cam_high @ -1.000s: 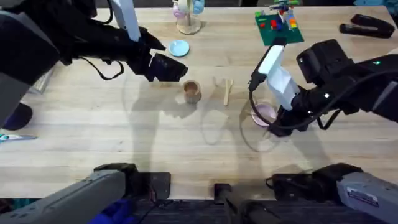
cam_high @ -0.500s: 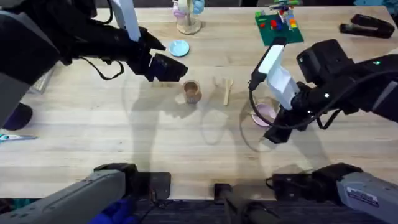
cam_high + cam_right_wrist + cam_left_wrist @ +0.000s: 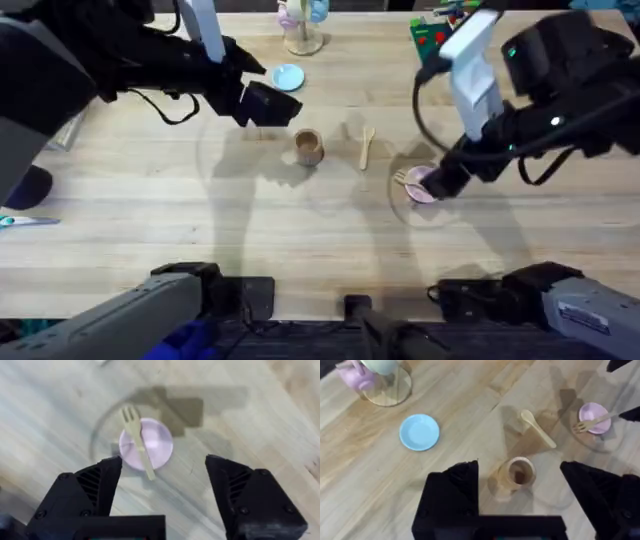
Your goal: Pick up a utensil and set it on the pink plate, then put the other utensil in the container.
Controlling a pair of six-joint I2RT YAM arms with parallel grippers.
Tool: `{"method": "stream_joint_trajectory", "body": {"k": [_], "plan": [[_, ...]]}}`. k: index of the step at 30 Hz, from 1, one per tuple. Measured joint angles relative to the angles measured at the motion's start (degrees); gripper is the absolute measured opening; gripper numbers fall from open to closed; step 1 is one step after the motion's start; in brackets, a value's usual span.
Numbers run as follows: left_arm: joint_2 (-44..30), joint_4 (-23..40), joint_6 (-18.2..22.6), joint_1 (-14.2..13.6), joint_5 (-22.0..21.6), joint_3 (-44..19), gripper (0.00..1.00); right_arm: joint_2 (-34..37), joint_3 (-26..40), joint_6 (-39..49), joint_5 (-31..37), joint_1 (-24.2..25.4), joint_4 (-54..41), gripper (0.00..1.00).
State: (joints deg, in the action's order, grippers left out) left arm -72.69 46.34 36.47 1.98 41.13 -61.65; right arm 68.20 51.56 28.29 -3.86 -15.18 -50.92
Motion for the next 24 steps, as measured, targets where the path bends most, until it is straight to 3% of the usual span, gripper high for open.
{"method": "stream_joint_trajectory", "body": {"k": [13,19,24], "plan": [[0.0,-1.3,0.0,0.0,-0.4,0.0,0.993,0.0,7.7,-33.2,0.0,0.0,-0.5,0.996],[0.0,-1.8,0.7,0.2,-0.9,0.0,0.991,0.0,7.7,-38.5,0.0,0.0,-1.9,0.996],[0.0,0.8,6.2,3.4,1.4,0.0,0.991,0.0,7.7,-40.3,-0.7,0.0,-1.5,0.996]]}}
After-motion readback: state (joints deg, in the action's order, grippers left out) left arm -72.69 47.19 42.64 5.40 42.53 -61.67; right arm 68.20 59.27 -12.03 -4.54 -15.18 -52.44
